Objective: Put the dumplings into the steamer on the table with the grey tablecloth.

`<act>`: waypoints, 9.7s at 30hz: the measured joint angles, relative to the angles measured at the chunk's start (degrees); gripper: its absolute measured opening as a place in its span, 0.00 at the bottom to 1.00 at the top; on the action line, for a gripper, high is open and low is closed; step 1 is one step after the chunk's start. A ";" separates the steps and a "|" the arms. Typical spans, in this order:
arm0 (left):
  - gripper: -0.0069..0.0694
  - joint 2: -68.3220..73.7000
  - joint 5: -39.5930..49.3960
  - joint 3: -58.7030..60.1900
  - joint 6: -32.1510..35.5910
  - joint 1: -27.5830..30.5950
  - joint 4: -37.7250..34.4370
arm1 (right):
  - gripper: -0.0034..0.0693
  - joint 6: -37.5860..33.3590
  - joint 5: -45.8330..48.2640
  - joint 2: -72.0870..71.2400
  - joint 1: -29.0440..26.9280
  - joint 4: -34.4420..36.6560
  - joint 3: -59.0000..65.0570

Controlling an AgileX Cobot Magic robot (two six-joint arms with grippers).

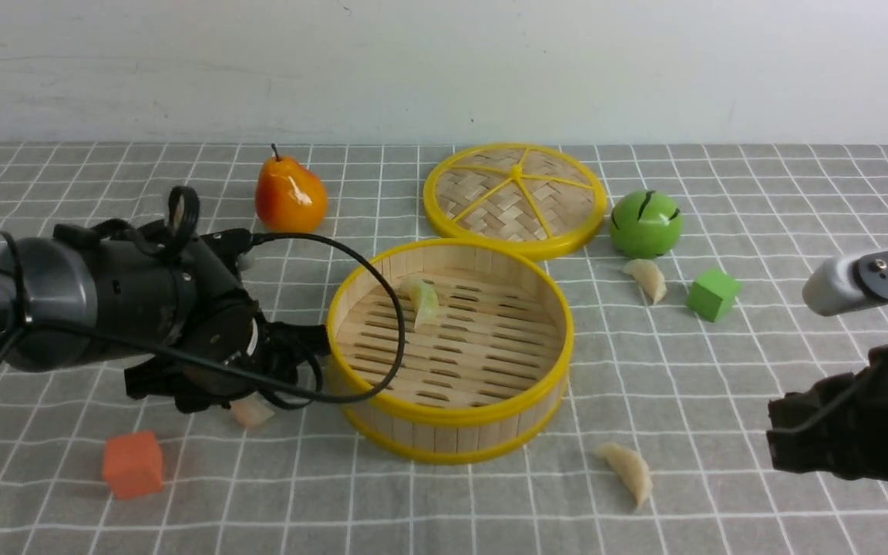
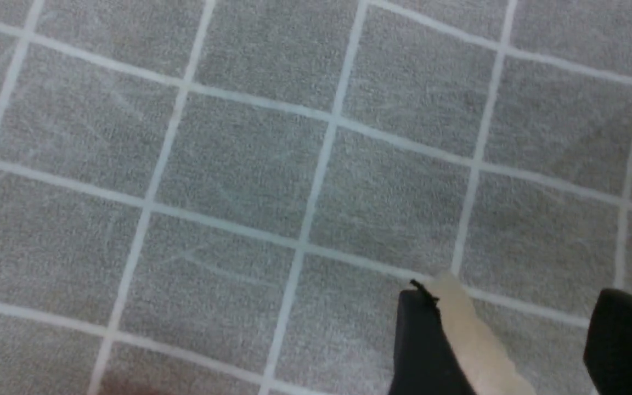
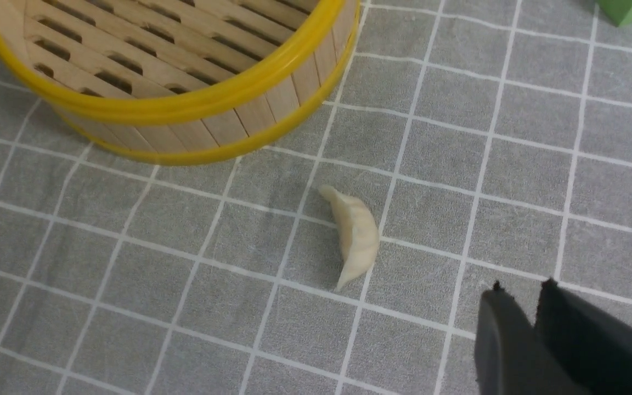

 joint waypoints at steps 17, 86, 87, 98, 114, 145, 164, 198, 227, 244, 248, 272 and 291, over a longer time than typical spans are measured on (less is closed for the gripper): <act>0.31 -1.66 4.93 -5.44 9.67 -1.91 -4.09 | 0.19 -0.07 0.00 0.00 0.00 0.25 0.00; 0.07 -90.16 6.47 43.90 24.59 -16.70 -6.61 | 0.32 -19.18 8.11 54.47 9.33 12.28 -46.83; 0.07 -90.16 6.43 43.90 24.59 -16.70 -6.50 | 0.37 -19.23 8.11 55.21 9.26 12.17 -46.83; 0.07 -90.16 6.24 43.90 24.59 -16.70 -5.18 | 0.78 -14.91 16.46 52.22 6.31 6.36 -58.18; 0.08 -90.16 4.92 43.90 24.33 -16.70 2.40 | 0.73 -4.34 4.15 65.34 -11.92 -2.14 -61.19; 0.10 -90.16 4.75 43.90 24.29 -16.70 3.24 | 0.27 -17.48 10.83 63.92 6.38 11.79 -66.28; 0.12 -90.16 4.74 43.90 24.29 -16.70 3.23 | 0.37 -13.40 23.11 33.08 6.39 -0.86 -67.57; 0.16 -90.16 4.74 43.90 24.29 -16.70 3.23 | 0.04 -7.94 -39.65 -61.77 6.39 -2.09 39.60; 0.19 -90.16 5.21 43.90 24.29 -16.70 3.38 | 0.05 -0.81 -2.74 -61.84 -16.19 1.14 39.45; 0.21 -93.38 4.64 46.66 24.29 -16.70 3.15 | 0.07 -0.62 -2.74 -61.84 -16.19 1.25 39.45; 0.21 -98.24 5.62 49.92 25.96 -14.76 0.86 | 0.08 -0.62 -2.74 -61.84 -16.24 1.25 39.45; 0.07 -103.89 -3.75 62.44 53.73 11.66 -28.89 | 0.11 -0.58 -2.74 -61.89 -16.47 1.29 39.40; 0.07 -103.89 -3.71 62.44 53.77 11.66 -28.89 | 0.14 -0.58 -2.74 -61.89 -16.47 1.29 39.40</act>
